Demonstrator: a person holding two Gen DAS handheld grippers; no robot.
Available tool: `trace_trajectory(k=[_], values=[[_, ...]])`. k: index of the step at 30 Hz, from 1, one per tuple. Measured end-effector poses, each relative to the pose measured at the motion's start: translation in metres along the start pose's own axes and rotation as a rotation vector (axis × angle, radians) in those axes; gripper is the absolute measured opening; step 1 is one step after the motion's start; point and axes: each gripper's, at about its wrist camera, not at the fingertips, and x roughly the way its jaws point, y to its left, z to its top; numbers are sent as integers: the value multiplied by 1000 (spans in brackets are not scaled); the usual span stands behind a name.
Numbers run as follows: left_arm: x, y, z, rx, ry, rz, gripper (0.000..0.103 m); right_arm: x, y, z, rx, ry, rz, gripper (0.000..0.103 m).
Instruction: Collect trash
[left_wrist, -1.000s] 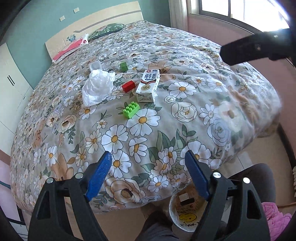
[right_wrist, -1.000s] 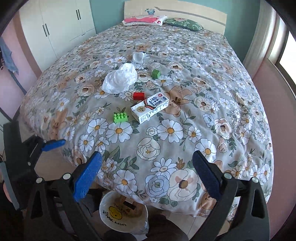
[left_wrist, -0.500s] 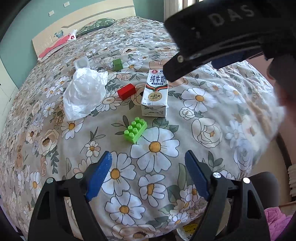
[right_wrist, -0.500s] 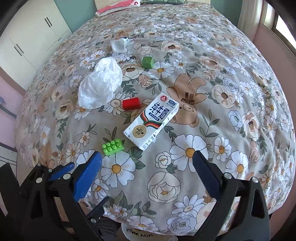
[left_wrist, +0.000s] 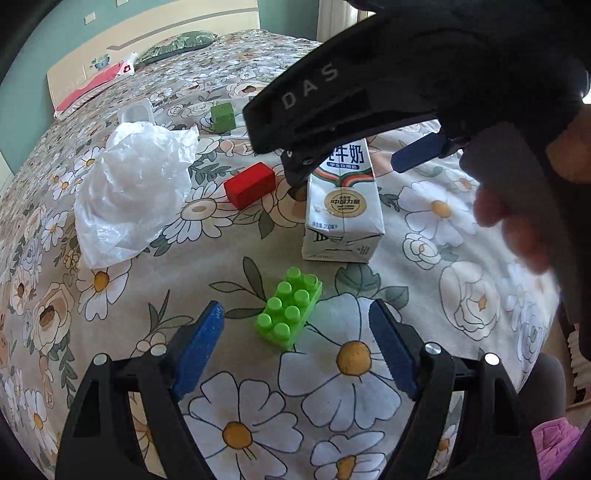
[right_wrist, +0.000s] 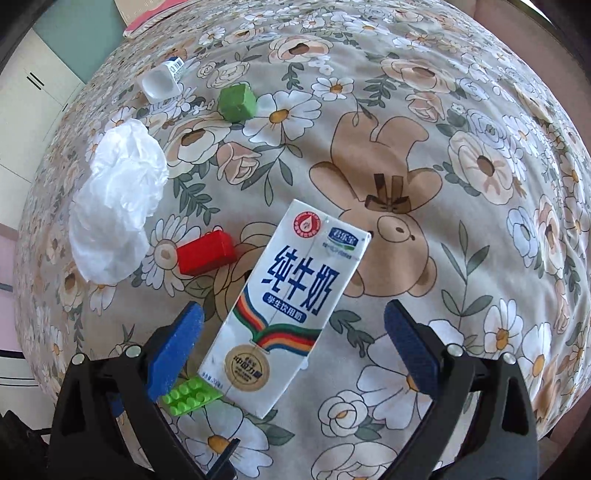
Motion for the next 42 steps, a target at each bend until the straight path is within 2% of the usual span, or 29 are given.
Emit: trace_trajectory(k=[2,4,7,8,10,11,12,18,20,21,22,31,42], values=[[7,-2,1,20,7,3,77,10,-1,1,7,20,-2,96],[11,-3,2,25,12,-4,67,20,-2,2,13,44,5,96],[15,1,5,-7,21,-26,54,28,-4,0,23,33,-27,96],[16,2,5,-16,26,-29,52,31,-4,0,25,36,-32,96],[17,3,6,-20,30,-19,38,39,-2,-2,12,59,-45,96],[18,2,6,-23,33,-7,34,43,-1,-2,3,62,-53,96],[19,2,6,-33,35,-5,25,45,0,-3,-2,59,-57,96],[18,-1,6,-94,42,9,24,51,2,-7,-45,62,-65,94],[16,-3,7,-111,44,19,24,45,6,-11,-55,40,-69,77],[14,-3,7,-118,42,21,24,40,8,-11,-66,24,-64,61],[12,-3,7,-125,40,21,24,36,10,-12,-81,12,-63,50],[-12,-10,11,-155,21,61,24,-1,11,-24,-170,-51,-37,49],[-96,-37,30,-140,-56,166,24,-127,-1,-42,-279,-211,-23,49]])
